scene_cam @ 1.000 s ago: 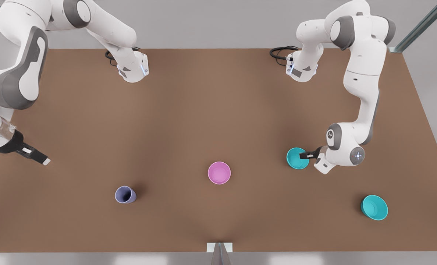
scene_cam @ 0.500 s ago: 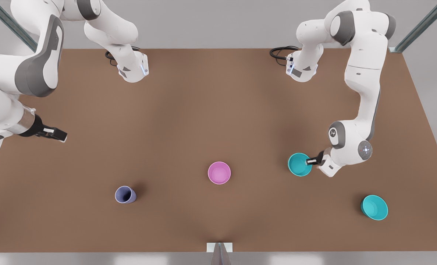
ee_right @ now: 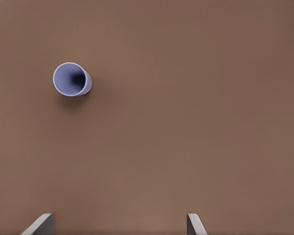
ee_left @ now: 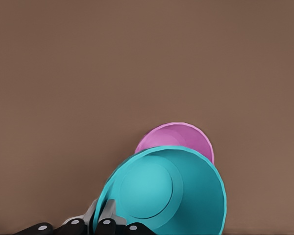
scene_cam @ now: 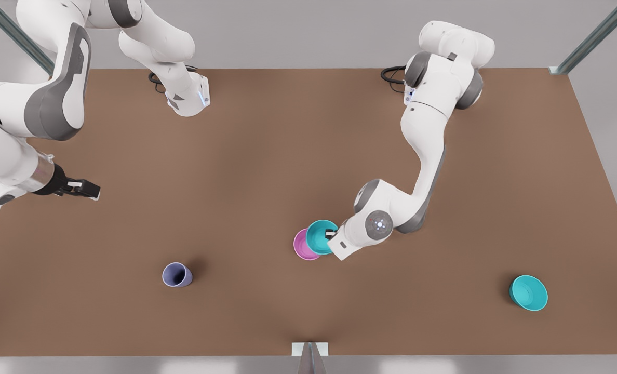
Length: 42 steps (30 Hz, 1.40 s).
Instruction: Stack the blue bowl on the pink bowl
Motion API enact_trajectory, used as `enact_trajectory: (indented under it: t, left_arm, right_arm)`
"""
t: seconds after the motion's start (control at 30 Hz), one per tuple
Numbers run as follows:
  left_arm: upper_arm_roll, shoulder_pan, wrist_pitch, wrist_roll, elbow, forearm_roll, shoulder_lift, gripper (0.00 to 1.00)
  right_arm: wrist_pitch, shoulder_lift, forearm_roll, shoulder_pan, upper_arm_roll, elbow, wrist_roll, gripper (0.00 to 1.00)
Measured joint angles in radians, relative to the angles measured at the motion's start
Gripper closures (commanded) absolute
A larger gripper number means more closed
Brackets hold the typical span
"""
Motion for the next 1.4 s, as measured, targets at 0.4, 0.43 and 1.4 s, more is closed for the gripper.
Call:
enact_trajectory:
  t: [0.4,0.43,1.4]
  left_arm:
    - [0.001,-0.028,0.058,-0.243,0.045,0.0,0.06,0.79]
    - [0.001,-0.029,0.066,-0.259,0.045,0.0,0.061,0.79]
    - [0.004,0.21,-0.234,-0.393,0.038,0.033,-0.244,0.0]
  right_arm:
    - [0.012,-0.006,0.005,0.0,0.0,-0.022,-0.029,0.0]
    - [0.013,-0.006,0.005,0.0,0.0,-0.023,-0.03,0.0]
    - [0.03,-0.006,0.011,0.0,0.0,-0.034,-0.05,0.0]
